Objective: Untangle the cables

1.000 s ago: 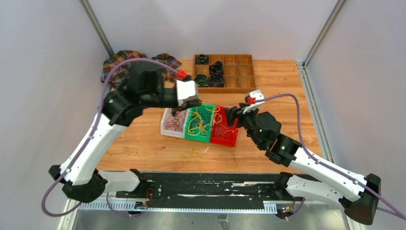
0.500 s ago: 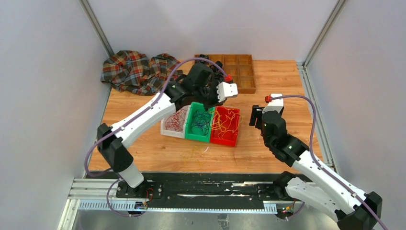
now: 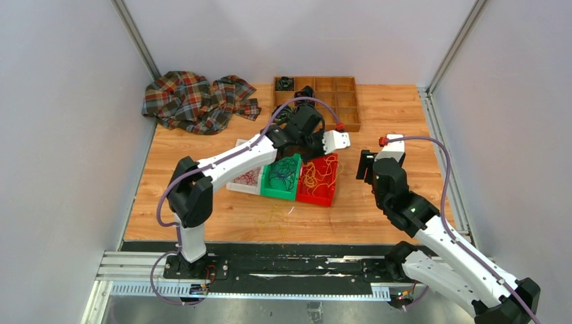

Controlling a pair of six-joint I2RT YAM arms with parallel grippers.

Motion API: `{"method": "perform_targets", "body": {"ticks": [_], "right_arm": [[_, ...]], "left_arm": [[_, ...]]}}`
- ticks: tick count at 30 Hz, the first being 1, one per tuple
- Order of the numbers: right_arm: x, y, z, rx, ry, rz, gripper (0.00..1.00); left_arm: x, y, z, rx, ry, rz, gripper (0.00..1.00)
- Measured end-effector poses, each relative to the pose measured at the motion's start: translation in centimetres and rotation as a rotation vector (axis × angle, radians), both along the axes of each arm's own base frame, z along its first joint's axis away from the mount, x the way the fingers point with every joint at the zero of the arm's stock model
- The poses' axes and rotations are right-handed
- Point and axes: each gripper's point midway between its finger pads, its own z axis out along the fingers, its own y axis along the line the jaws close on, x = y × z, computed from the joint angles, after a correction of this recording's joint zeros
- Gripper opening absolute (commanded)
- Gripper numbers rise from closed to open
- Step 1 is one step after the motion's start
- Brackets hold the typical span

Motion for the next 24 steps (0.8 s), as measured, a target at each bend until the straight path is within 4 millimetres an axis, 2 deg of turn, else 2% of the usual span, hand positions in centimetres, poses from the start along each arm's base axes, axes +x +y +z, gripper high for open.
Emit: {"method": "perform_targets", "body": {"ticks": [2, 3, 5, 8, 10, 13, 15, 18, 21, 24], "right_arm": [[0.0, -0.1, -0.1, -0.002, 0.004, -0.002, 0.65], [0.0, -0.1, -0.1, -0.003, 0.006, -0.003, 0.65], [-0.1, -0.2, -0.2, -0.003, 0.009, -0.004, 0.65], [-0.1, -0.4, -0.3, -0.003, 0.014, -0.012, 0.65], [-0.1, -0.7, -0.3, -0.003, 0.015, -0.022, 0.65], [-0.1, -0.8, -0.3, -0.002, 0.015, -0.022, 0.66], [-0.1, -0.7, 0.0, 0.004, 0.012, -0.017, 0.67], [0.0, -0.3, 0.3, 0.012, 0.012, 0.0, 0.68], [0.1, 1.0, 0.5, 0.032, 0.02, 0.064, 0.68], [0.2, 3.3, 0.1, 0.055, 0.046, 0.172, 0.69]], "left_arm": [[0.1, -0.4, -1.3, 0.022, 0.008, 0.008, 0.1], [0.1, -0.5, -1.9, 0.031, 0.013, 0.012, 0.19], [0.1, -0.8, -3.2, 0.046, 0.033, 0.024, 0.42], [0.1, -1.0, -4.3, 0.059, 0.064, 0.047, 0.56], [0.1, -0.9, -4.5, 0.064, 0.072, 0.057, 0.64], [-0.1, -0.6, -4.1, 0.069, 0.079, 0.064, 0.84], [-0.4, -0.2, -3.4, 0.069, 0.08, 0.064, 0.94], [-1.0, 1.0, -0.9, 0.061, 0.088, 0.067, 1.0], [-1.5, 2.7, 2.8, 0.031, 0.085, 0.077, 0.98], [-1.7, 5.9, 6.4, -0.01, 0.072, 0.114, 0.98]]}}
